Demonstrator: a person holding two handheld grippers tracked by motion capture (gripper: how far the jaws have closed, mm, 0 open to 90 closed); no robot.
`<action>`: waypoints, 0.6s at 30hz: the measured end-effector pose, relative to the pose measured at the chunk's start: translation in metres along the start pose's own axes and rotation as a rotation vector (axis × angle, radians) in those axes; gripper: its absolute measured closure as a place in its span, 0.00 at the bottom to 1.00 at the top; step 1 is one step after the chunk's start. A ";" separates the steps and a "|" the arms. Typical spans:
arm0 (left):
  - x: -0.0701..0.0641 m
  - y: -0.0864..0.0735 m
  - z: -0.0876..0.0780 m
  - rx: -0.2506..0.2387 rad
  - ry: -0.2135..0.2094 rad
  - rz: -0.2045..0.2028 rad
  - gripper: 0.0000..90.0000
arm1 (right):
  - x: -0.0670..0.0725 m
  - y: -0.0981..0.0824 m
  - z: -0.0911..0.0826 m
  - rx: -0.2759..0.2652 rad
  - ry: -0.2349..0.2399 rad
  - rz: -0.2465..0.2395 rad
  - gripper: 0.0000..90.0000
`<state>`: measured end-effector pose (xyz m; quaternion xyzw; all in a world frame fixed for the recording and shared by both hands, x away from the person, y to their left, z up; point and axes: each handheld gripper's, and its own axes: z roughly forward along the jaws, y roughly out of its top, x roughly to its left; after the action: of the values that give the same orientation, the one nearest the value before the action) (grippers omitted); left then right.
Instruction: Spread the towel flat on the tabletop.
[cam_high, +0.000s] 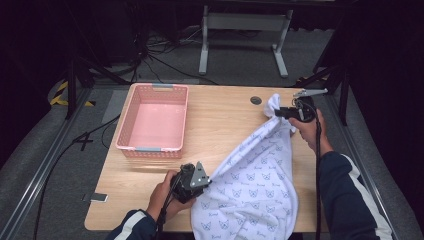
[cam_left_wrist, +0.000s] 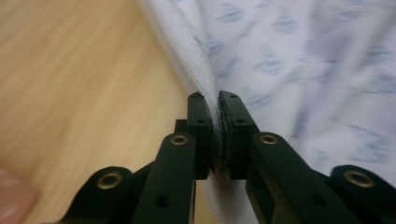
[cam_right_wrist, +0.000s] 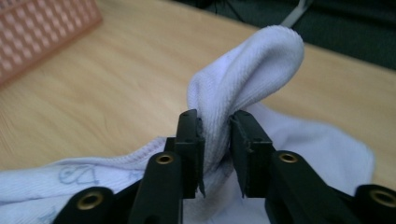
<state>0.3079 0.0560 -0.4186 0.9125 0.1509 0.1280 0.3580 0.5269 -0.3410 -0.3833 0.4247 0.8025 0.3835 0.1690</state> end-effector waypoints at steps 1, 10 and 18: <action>-0.009 0.001 0.003 0.013 -0.030 0.019 0.89 | -0.001 -0.007 0.001 0.025 -0.010 -0.006 0.80; -0.007 0.004 0.007 -0.042 -0.128 -0.065 0.59 | -0.016 -0.047 -0.003 0.118 -0.074 0.009 0.57; 0.006 0.001 0.031 -0.016 -0.150 -0.148 0.65 | -0.007 -0.033 -0.033 0.037 -0.259 -0.040 0.54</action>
<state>0.3237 0.0387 -0.4394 0.9030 0.1899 0.0338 0.3839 0.4931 -0.3733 -0.3873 0.4578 0.7892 0.3071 0.2707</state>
